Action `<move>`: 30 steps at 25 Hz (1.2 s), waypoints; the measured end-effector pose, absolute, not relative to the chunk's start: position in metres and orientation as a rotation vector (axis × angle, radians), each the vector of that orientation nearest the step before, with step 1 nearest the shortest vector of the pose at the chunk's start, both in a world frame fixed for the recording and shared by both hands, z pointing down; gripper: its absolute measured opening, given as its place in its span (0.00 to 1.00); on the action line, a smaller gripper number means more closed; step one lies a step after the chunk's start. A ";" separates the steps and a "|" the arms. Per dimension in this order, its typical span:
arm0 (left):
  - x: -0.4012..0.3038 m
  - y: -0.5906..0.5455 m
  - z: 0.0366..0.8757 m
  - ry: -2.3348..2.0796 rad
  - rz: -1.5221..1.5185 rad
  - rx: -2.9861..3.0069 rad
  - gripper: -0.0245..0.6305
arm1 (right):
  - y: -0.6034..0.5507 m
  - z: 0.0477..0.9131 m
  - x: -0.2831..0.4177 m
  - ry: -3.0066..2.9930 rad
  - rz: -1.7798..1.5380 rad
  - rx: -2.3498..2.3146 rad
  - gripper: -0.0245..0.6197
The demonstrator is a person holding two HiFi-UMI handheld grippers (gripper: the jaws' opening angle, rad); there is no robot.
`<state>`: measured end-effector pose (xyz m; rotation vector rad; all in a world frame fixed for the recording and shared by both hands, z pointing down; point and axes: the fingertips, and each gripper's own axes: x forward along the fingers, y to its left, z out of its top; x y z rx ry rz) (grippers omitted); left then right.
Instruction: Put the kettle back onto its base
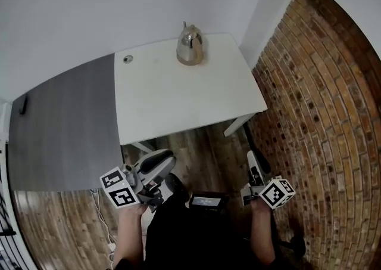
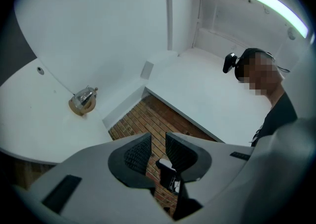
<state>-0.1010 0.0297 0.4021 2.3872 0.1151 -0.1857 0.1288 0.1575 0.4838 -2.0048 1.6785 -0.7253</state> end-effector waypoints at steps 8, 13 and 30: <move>-0.117 0.130 0.418 0.084 -0.008 2.397 0.19 | 0.232 0.508 0.101 1.645 -0.760 -1.861 0.25; -0.130 0.144 0.415 0.041 0.044 2.422 0.19 | 0.245 0.505 0.082 1.679 -0.728 -1.799 0.22; -0.148 0.144 0.404 0.105 0.012 2.448 0.19 | 0.265 0.484 0.061 1.659 -0.646 -1.829 0.20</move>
